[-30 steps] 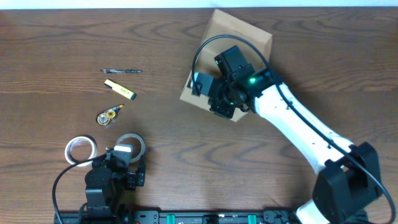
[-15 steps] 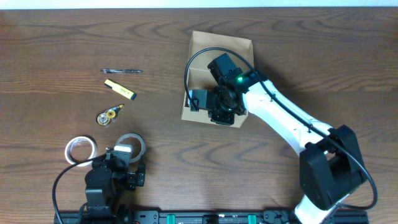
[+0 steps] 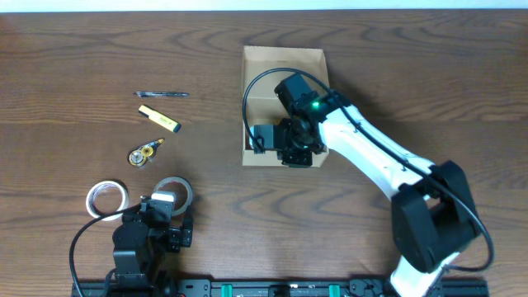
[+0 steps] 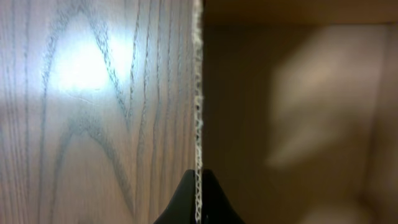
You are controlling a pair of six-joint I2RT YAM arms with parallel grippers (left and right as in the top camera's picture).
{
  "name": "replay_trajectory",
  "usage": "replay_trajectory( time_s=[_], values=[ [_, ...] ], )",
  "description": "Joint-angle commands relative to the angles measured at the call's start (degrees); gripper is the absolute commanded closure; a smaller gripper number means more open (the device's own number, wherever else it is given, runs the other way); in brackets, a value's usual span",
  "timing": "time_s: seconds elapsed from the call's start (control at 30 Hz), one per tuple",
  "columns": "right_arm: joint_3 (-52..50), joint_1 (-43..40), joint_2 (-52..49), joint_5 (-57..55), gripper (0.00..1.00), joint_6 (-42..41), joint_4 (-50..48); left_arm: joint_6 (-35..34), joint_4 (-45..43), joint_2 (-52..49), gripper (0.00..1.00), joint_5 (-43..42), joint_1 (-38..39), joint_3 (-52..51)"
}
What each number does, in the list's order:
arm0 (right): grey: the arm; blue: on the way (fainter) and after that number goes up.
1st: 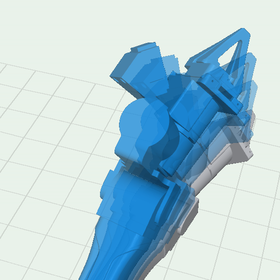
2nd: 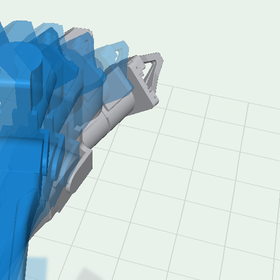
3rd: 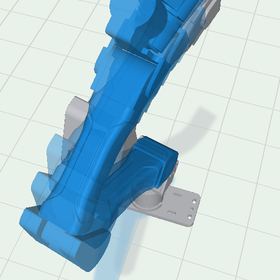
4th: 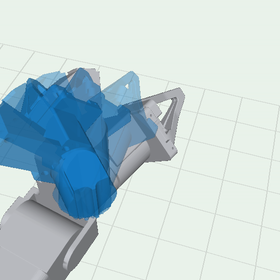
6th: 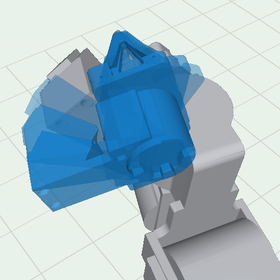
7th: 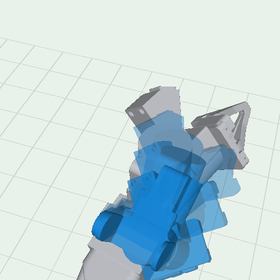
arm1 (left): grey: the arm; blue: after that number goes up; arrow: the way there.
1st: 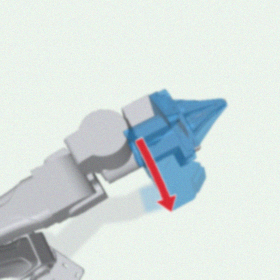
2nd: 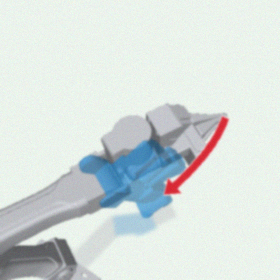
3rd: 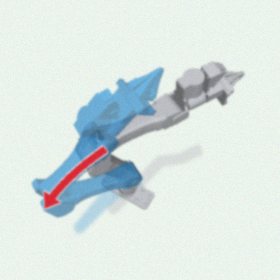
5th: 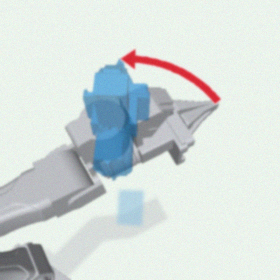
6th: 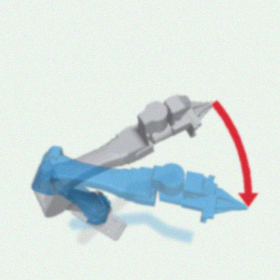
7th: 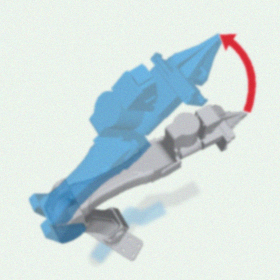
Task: Pack container
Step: 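Drag the box with the right gripper toward the table center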
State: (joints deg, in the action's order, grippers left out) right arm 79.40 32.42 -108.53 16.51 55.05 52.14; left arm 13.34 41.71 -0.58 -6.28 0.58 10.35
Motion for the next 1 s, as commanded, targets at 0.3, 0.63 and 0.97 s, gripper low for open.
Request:
replay_trajectory(
  time_s=[0.3, 0.63, 0.97],
  values=[
    [0.52, 3.48, -2.67, 0.85, 0.41, -0.39, -0.24, 0.17, 0.44, 0.37, 0.05, -0.79, -0.20, -0.92],
    [2.51, 3.91, 1.40, -4.76, 0.23, -2.34, -0.15, 0.17, 0.44, 0.37, 0.05, -0.79, -0.20, -0.92],
    [4.98, 3.93, 16.00, -5.01, 0.01, -20.57, -1.03, 0.17, 0.44, 0.37, 0.05, -0.79, -0.20, -0.92]
  ],
)
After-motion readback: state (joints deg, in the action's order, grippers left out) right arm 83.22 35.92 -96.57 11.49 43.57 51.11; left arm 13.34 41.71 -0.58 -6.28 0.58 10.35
